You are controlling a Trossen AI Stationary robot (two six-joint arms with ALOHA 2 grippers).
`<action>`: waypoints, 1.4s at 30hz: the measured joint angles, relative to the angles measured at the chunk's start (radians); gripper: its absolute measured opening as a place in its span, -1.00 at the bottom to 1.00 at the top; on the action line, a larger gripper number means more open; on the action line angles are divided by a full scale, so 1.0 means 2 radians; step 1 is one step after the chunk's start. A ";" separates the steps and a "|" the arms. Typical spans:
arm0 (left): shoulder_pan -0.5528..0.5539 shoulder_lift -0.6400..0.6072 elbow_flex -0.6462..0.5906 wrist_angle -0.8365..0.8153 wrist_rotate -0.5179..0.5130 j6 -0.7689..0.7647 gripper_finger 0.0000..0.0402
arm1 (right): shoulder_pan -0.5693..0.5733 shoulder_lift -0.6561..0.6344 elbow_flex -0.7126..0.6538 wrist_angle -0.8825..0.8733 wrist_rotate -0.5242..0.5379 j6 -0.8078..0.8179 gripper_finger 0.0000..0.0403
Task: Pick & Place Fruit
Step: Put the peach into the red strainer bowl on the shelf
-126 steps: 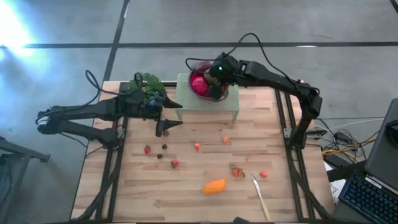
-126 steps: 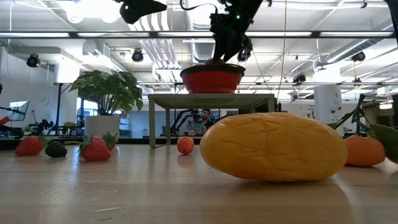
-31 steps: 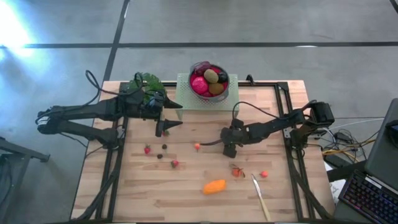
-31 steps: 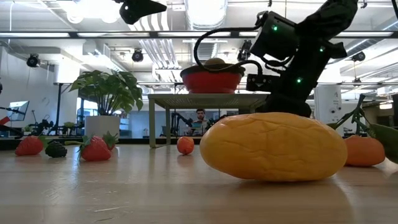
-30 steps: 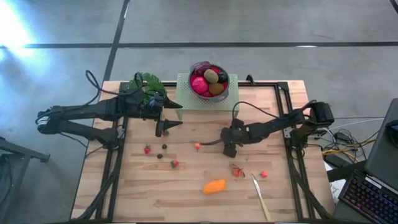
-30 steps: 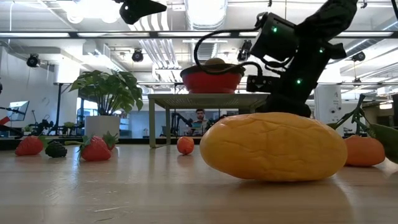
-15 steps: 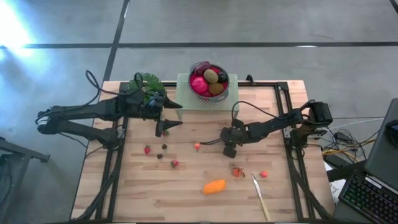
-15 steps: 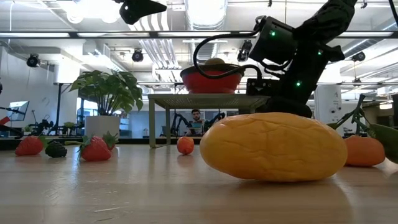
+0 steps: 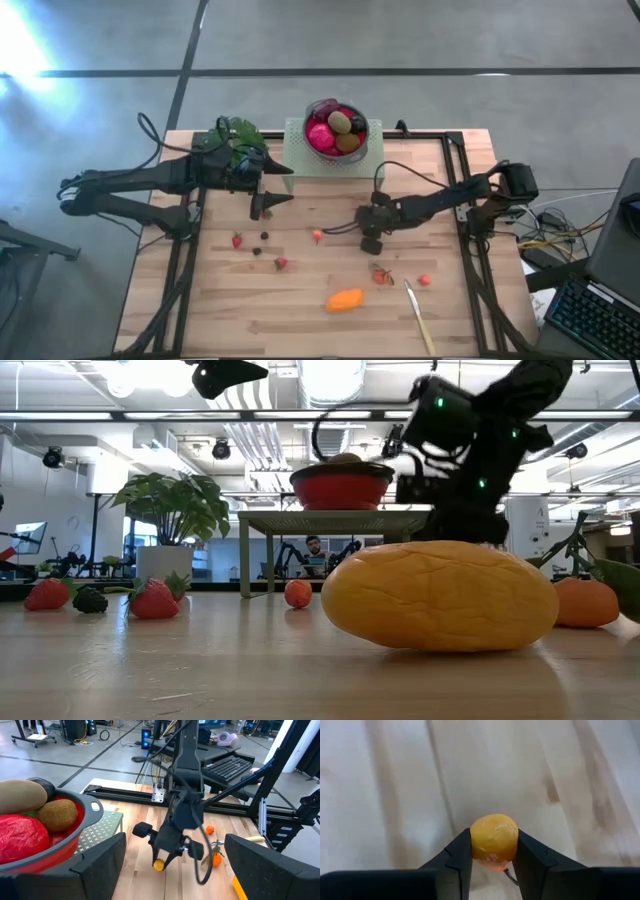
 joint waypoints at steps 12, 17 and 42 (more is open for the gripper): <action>0.000 0.000 0.000 -0.001 0.000 0.000 0.71 | -0.005 -0.082 0.073 -0.009 -0.056 -0.070 -0.45; 0.000 0.000 0.000 -0.001 0.000 0.000 0.71 | -0.022 -0.116 0.138 -0.041 -0.052 -0.097 -0.48; 0.000 0.000 0.000 -0.002 0.000 0.000 0.71 | -0.194 -0.001 0.326 -0.078 -0.051 -0.135 -0.40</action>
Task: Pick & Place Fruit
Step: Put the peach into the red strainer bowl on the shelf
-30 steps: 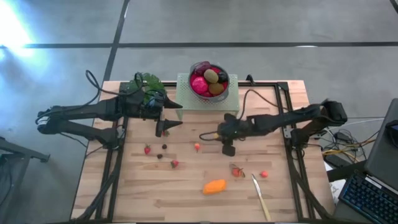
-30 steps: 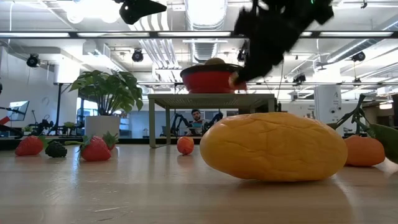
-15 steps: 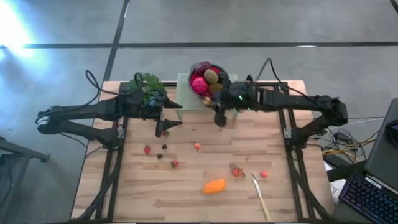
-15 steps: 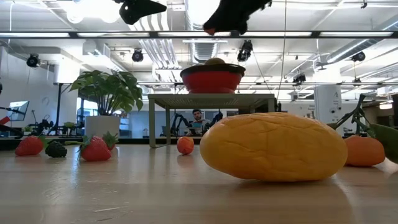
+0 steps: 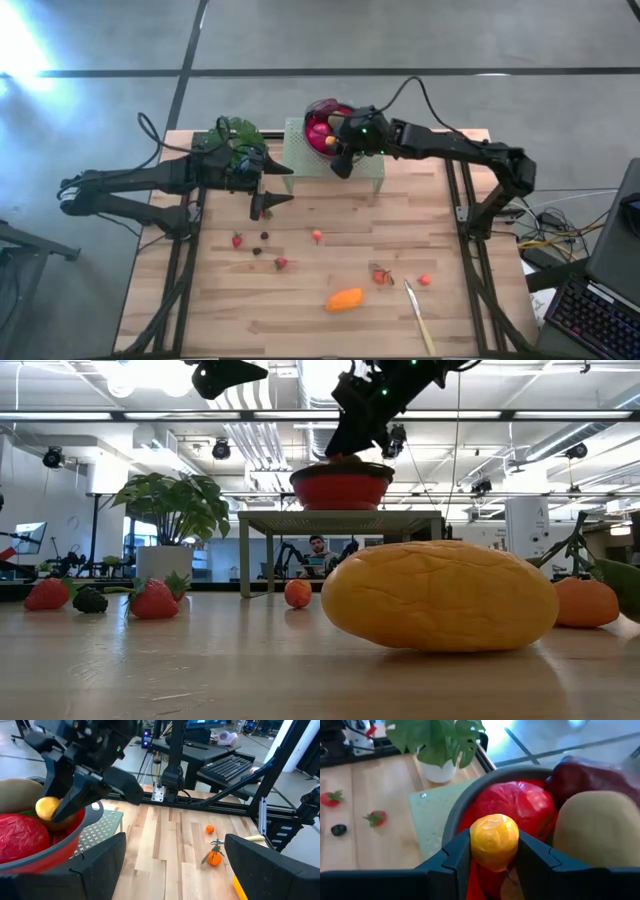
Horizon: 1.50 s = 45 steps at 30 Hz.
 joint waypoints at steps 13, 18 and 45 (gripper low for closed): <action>0.000 0.000 0.000 0.000 0.000 0.000 0.71 | -0.002 -0.002 -0.003 -0.003 0.001 -0.007 -0.23; 0.000 0.000 0.000 0.000 0.000 0.000 0.71 | -0.002 -0.002 -0.003 -0.004 0.020 -0.006 -0.09; 0.000 0.000 0.000 -0.001 0.000 0.000 0.71 | 0.113 -0.030 0.083 -0.347 0.028 0.070 -0.15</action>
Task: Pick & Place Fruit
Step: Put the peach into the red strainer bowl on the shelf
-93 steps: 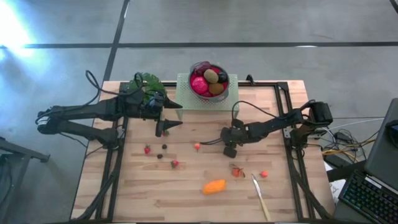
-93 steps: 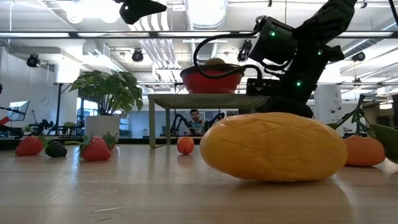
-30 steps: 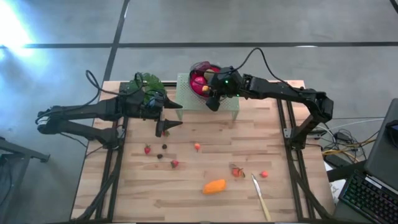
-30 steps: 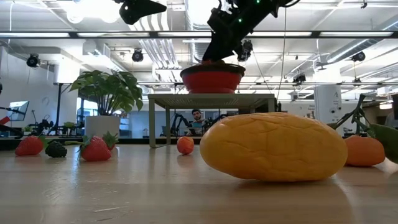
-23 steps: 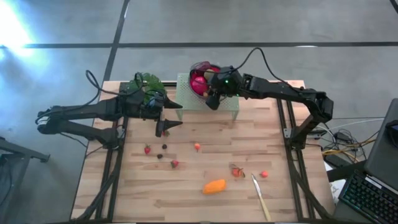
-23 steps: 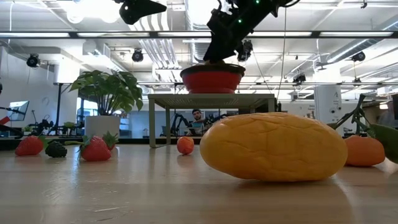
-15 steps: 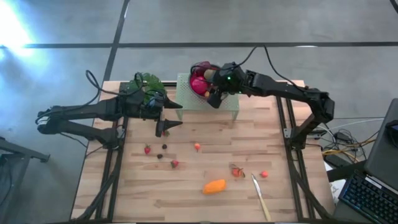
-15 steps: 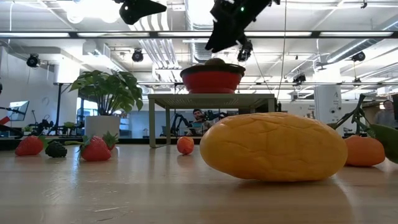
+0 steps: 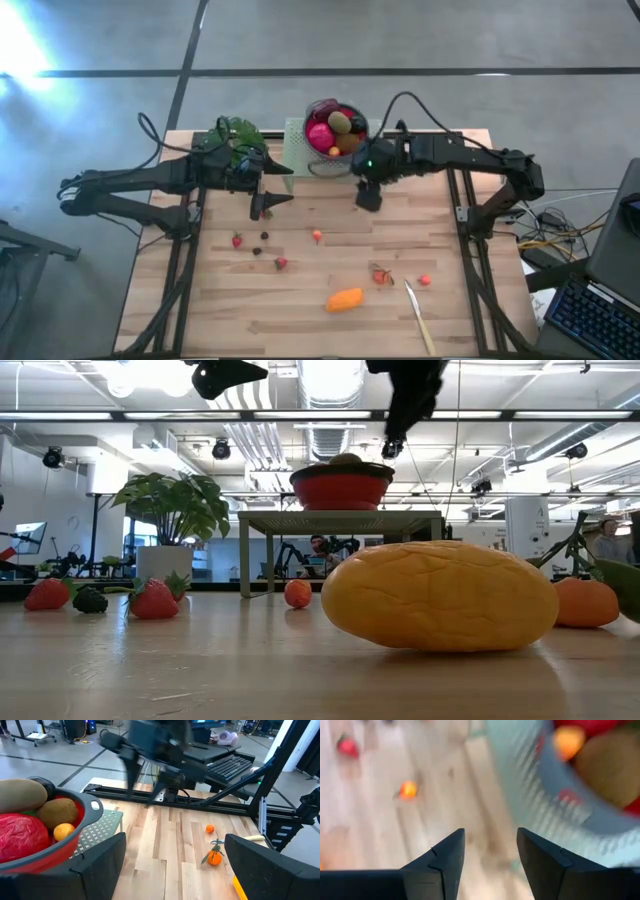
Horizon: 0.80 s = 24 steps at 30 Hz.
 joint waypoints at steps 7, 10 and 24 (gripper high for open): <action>0.000 0.000 0.000 0.000 0.000 0.000 0.71 | 0.080 -0.001 -0.001 -0.082 0.002 0.084 -0.27; 0.000 0.000 0.000 0.000 0.000 0.000 0.71 | 0.122 -0.001 -0.004 -0.110 0.013 0.126 -0.31; 0.000 0.000 0.000 0.000 0.000 0.000 0.71 | 0.338 -0.001 -0.068 -0.151 0.015 0.368 -0.28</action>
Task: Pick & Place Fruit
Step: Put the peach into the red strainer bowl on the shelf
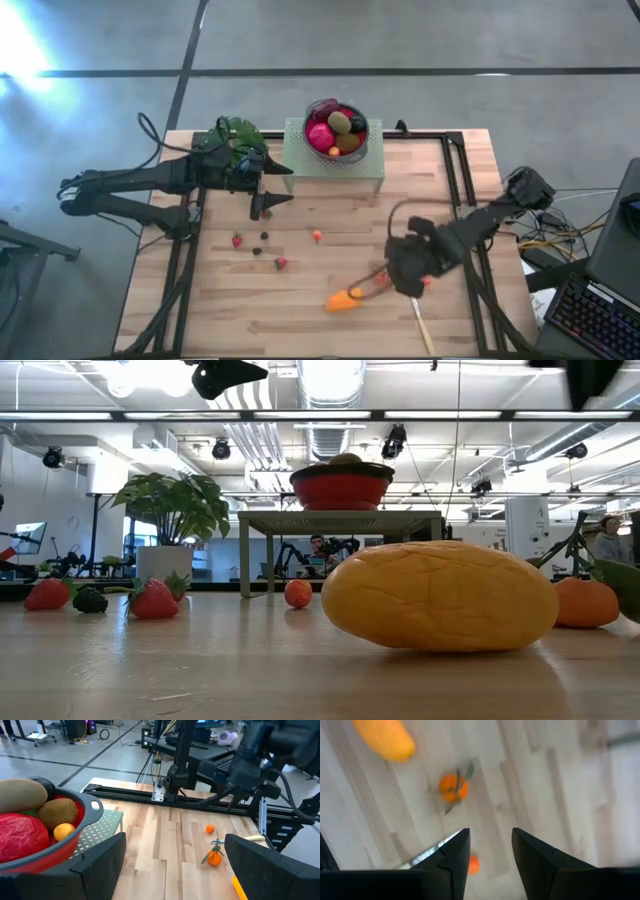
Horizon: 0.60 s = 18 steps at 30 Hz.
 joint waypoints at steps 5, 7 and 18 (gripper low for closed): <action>0.000 0.000 0.000 0.000 0.000 0.000 0.71 | 0.067 0.000 -0.049 0.002 0.008 0.108 -0.17; 0.000 0.000 0.000 0.000 0.000 0.000 0.71 | 0.089 0.000 -0.072 0.003 0.009 0.151 -0.13; 0.000 0.000 0.000 0.000 0.000 0.000 0.71 | 0.145 0.000 -0.197 0.136 -0.006 0.245 0.04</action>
